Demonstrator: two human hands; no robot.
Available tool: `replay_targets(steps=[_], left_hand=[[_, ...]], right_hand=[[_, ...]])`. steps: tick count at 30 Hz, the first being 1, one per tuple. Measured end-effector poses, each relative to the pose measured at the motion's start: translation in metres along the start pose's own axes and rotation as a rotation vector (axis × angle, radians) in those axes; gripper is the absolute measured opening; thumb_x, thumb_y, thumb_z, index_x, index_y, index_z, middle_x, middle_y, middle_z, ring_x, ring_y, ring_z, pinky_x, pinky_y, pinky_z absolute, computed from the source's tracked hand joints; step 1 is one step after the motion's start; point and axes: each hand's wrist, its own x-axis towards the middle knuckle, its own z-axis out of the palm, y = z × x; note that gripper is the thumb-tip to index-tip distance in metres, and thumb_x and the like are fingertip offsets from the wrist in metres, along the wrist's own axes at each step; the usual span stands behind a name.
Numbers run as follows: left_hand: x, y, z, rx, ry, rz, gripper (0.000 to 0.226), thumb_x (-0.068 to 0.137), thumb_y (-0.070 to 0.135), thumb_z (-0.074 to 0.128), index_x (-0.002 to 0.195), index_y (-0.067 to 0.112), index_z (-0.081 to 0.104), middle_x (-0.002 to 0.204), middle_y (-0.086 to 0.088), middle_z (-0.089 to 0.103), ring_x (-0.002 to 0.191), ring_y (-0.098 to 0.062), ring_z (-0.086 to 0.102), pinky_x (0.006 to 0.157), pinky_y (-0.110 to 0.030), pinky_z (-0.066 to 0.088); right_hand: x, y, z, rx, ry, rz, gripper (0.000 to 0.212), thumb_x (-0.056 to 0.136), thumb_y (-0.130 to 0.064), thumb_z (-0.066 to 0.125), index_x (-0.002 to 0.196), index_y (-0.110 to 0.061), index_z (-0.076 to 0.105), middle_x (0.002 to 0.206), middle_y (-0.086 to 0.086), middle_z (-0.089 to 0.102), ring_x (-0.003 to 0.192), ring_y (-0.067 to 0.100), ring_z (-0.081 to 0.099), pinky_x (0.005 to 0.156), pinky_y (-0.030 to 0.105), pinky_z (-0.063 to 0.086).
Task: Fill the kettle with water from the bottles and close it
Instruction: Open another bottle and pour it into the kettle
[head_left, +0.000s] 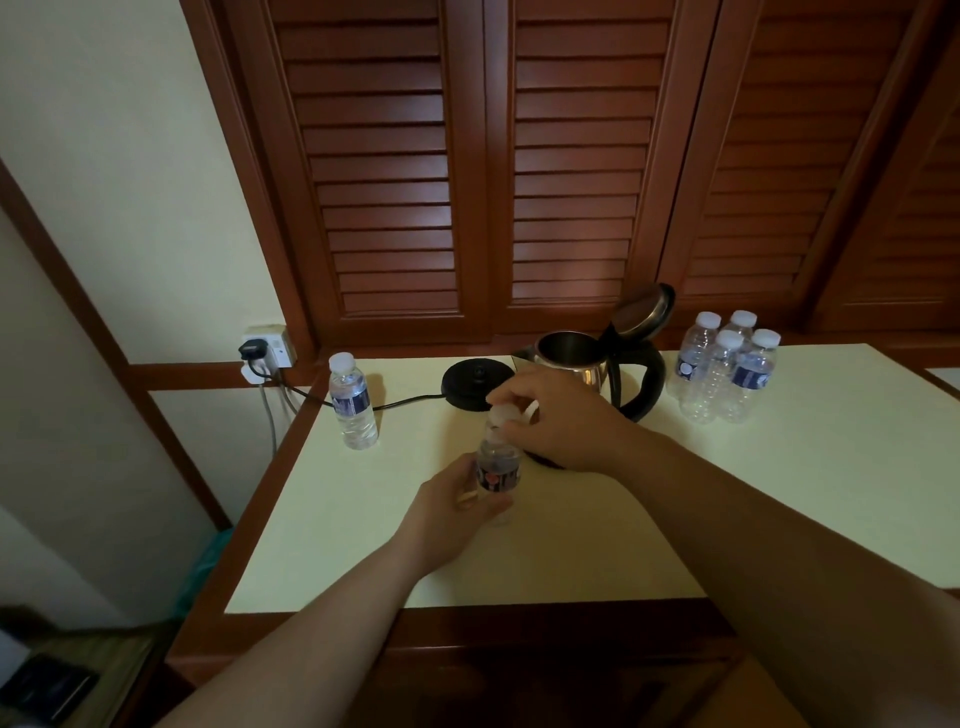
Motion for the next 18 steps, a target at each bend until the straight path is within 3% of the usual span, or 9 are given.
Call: replay_targets(steps=[3, 7, 13, 15, 18], left_hand=[[0.0, -0.001, 0.001, 0.005, 0.012, -0.001, 0.035, 0.089, 0.036, 0.079, 0.119, 0.045, 0.064, 0.11, 0.026, 0.072, 0.103, 0.01, 0.065, 0.084, -0.01, 0.046], [0.001, -0.001, 0.001, 0.017, 0.011, -0.016, 0.036, 0.087, 0.035, 0.08, 0.119, 0.043, 0.064, 0.11, 0.025, 0.072, 0.104, 0.011, 0.065, 0.091, -0.016, 0.05], [-0.003, 0.004, 0.008, -0.035, 0.093, 0.012, 0.06, 0.086, 0.033, 0.082, 0.137, 0.033, 0.05, 0.122, 0.018, 0.069, 0.112, 0.001, 0.066, 0.095, -0.017, 0.052], [-0.003, 0.005, 0.012, -0.005, 0.124, 0.036, 0.055, 0.088, 0.032, 0.081, 0.135, 0.029, 0.053, 0.121, 0.015, 0.07, 0.109, -0.002, 0.068, 0.092, -0.02, 0.056], [0.001, 0.006, 0.016, 0.018, 0.186, 0.074, 0.05, 0.087, 0.033, 0.082, 0.129, 0.027, 0.057, 0.115, 0.015, 0.072, 0.103, 0.001, 0.068, 0.085, -0.021, 0.057]], right_hand=[[-0.003, 0.008, -0.005, 0.048, 0.106, 0.025, 0.035, 0.097, -0.028, 0.066, 0.132, -0.022, 0.066, 0.112, -0.013, 0.061, 0.098, -0.005, 0.058, 0.077, 0.009, 0.043], [-0.025, 0.041, -0.006, 0.05, 0.173, 0.143, 0.033, 0.096, -0.03, 0.07, 0.128, -0.024, 0.066, 0.106, -0.006, 0.066, 0.097, 0.007, 0.063, 0.078, 0.018, 0.049], [-0.069, 0.087, 0.024, -0.025, 0.096, 0.36, 0.012, 0.095, -0.034, 0.068, 0.105, -0.027, 0.071, 0.102, -0.012, 0.064, 0.091, 0.0, 0.058, 0.074, 0.019, 0.042], [-0.077, 0.095, 0.032, -0.11, 0.037, 0.398, 0.023, 0.094, -0.037, 0.066, 0.115, -0.027, 0.071, 0.111, -0.01, 0.064, 0.099, 0.003, 0.057, 0.078, 0.02, 0.042], [-0.085, 0.103, 0.04, -0.265, -0.041, 0.382, 0.052, 0.091, -0.054, 0.065, 0.134, -0.026, 0.061, 0.131, -0.006, 0.059, 0.119, 0.015, 0.051, 0.098, 0.031, 0.043]])
